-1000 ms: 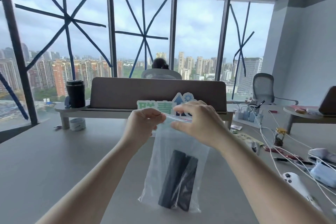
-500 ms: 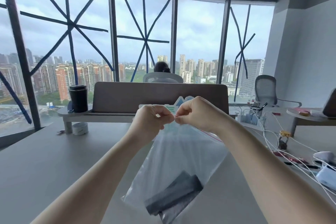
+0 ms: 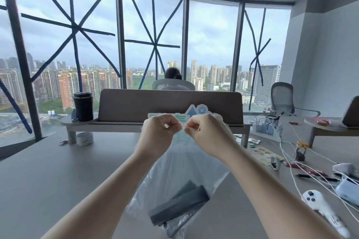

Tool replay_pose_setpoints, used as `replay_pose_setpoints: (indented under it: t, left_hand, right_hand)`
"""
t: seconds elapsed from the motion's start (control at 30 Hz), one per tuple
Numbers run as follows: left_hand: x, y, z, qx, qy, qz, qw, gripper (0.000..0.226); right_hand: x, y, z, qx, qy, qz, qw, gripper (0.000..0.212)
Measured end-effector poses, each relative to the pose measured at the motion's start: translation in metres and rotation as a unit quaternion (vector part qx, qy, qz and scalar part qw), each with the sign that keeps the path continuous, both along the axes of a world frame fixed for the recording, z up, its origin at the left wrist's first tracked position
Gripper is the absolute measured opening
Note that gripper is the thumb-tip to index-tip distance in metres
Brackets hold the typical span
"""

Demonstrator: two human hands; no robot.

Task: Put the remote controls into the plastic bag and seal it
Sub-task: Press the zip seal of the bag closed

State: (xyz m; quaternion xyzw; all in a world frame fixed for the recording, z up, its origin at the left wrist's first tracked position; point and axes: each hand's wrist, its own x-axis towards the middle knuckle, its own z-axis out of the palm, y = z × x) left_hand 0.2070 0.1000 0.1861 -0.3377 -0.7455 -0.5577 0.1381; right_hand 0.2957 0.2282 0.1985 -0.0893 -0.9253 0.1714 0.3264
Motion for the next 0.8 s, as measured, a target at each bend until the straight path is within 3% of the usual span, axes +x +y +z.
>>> replay_pose_setpoints:
  t: [0.2,0.8]
  left_hand:
    - [-0.006,-0.008,-0.006,0.078,0.000,0.034,0.996,0.021]
    - [-0.034,-0.060,-0.001,0.152,-0.032,0.105,0.982,0.015]
  right_hand:
    - [0.005,0.009,-0.015,0.022,-0.013,-0.016,1.000,0.015]
    - [0.015,0.003,-0.039,0.123,-0.042,-0.015,0.991,0.021]
